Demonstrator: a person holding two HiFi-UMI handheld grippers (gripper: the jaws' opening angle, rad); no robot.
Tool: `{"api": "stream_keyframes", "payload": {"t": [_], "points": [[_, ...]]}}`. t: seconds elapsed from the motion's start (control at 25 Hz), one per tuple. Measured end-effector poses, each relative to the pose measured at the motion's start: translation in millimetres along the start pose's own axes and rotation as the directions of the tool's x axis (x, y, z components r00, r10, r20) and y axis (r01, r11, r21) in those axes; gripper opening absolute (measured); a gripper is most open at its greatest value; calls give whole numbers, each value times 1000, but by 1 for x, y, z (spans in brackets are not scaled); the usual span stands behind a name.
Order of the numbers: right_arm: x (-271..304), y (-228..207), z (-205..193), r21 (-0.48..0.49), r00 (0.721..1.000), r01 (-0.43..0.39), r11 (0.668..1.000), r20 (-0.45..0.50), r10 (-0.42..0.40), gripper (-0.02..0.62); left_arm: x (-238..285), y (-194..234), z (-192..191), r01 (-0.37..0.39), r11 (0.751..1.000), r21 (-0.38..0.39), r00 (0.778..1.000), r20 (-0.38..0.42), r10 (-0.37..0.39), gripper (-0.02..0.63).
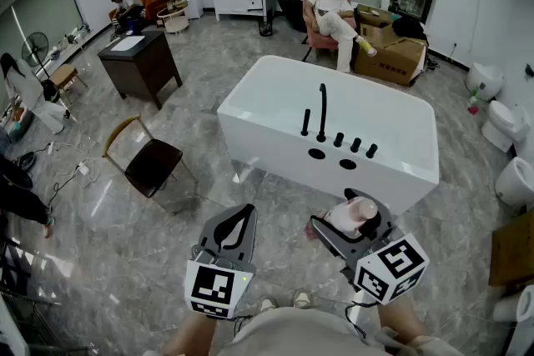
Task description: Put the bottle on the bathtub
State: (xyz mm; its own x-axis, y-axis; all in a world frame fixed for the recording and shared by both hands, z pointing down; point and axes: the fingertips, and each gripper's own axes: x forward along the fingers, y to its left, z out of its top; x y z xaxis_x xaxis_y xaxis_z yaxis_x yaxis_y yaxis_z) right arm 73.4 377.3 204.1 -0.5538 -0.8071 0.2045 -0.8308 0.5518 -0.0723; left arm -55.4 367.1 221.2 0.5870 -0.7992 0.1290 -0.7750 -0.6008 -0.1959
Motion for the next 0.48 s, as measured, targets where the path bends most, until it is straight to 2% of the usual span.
{"api": "stream_keyframes", "payload": {"t": [0.48], "points": [[-4,-26,-12,38,1000,-12,999,-10,12,365,19,-12,-4,-14,1000,-2,1000,-26,14,20]]}}
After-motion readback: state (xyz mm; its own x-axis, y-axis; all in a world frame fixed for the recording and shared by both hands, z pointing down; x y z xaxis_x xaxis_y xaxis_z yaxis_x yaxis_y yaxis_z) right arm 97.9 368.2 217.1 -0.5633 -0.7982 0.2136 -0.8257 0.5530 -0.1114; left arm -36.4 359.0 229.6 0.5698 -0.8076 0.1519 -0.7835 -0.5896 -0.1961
